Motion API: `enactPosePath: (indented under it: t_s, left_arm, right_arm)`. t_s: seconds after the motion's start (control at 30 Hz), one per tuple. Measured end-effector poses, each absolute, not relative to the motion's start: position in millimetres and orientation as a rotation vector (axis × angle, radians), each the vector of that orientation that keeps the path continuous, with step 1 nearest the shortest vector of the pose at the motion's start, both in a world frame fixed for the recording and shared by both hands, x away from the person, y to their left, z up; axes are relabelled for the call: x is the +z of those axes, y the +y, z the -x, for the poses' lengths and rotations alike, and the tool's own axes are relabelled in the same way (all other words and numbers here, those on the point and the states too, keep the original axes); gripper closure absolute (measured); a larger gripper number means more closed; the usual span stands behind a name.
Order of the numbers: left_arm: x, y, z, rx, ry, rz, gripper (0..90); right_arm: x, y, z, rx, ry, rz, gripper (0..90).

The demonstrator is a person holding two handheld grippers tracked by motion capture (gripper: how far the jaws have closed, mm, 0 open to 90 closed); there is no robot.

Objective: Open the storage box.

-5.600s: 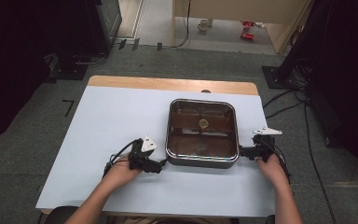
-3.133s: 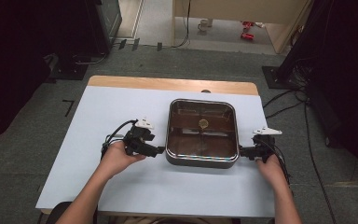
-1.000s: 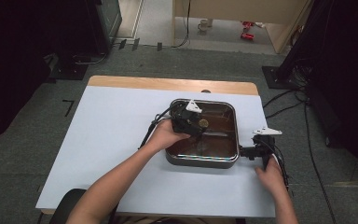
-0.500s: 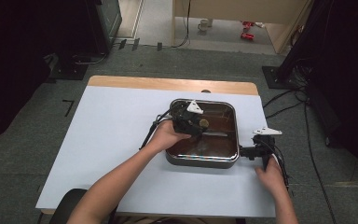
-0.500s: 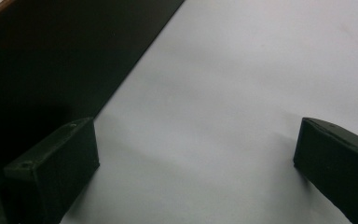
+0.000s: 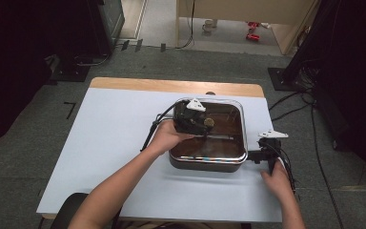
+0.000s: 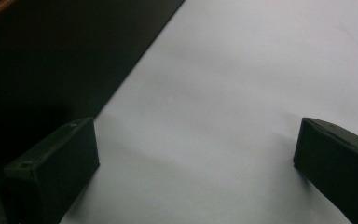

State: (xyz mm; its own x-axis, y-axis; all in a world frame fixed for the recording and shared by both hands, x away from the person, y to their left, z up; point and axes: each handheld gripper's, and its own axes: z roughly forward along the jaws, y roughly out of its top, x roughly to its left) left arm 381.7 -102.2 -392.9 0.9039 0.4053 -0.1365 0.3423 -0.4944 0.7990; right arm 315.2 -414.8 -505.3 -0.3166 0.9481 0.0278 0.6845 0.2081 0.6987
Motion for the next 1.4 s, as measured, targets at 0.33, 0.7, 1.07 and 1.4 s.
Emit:
enactPosePath:
  t_s: [0.33,0.7,1.07,1.4]
  left_arm:
    - [-364,-83,-367,0.047,0.51,-2.102,59.1]
    - [-348,-39,-360,0.11,0.563,-2.106,59.1]
    - [-340,16,-366,0.169,0.681,-2.058,59.2]
    - [-333,59,-371,0.227,0.79,-2.02,59.1]
  right_arm:
    - [-505,-415,-315,0.873,2.079,-1.518,0.0]
    - [-505,-415,-315,0.874,2.081,-1.521,0.0]
    - [-505,-415,-316,0.873,2.083,-1.515,0.0]
    - [-505,-415,-316,0.875,2.083,-1.52,0.0]
